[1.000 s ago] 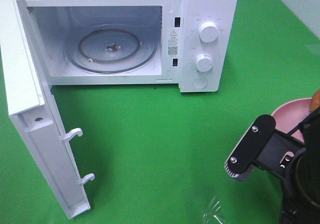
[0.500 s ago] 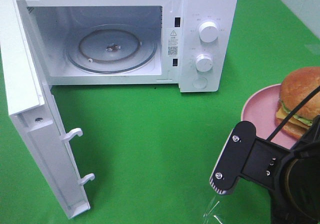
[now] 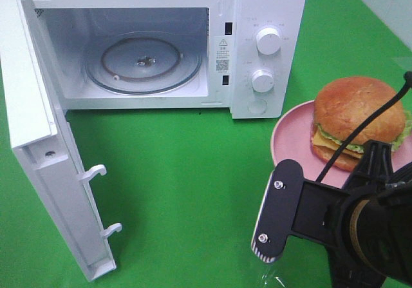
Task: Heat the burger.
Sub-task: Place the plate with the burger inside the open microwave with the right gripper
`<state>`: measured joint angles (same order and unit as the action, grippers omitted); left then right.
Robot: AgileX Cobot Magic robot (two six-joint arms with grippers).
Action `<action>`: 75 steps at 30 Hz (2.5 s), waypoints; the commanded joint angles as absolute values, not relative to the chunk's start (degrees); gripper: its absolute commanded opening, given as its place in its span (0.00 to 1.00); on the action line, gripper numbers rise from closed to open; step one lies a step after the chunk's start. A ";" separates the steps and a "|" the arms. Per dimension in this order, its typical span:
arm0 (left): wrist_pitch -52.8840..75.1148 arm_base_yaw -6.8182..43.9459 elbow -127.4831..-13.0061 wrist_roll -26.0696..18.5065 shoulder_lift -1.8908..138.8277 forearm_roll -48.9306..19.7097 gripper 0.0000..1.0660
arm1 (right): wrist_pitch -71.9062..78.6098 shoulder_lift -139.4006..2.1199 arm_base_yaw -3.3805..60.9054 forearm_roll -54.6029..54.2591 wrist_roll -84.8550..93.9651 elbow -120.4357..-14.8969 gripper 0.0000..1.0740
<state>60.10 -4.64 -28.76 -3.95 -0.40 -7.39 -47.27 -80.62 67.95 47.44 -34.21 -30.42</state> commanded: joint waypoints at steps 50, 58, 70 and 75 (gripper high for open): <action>59.59 -4.41 -28.53 -4.01 -1.55 -7.62 0.91 | -21.43 -80.04 57.35 58.96 0.46 -30.14 0.01; 59.59 -4.41 -28.53 -4.01 -1.55 -7.62 0.91 | -21.26 -80.04 57.35 54.14 12.78 -30.19 0.01; 59.59 -4.41 -28.53 -4.01 -1.55 -7.62 0.91 | -21.37 -80.04 57.35 41.08 28.59 -35.18 0.00; 59.59 -4.41 -28.53 -4.01 -1.55 -7.62 0.91 | -21.77 -80.04 57.35 38.27 34.21 -36.84 0.00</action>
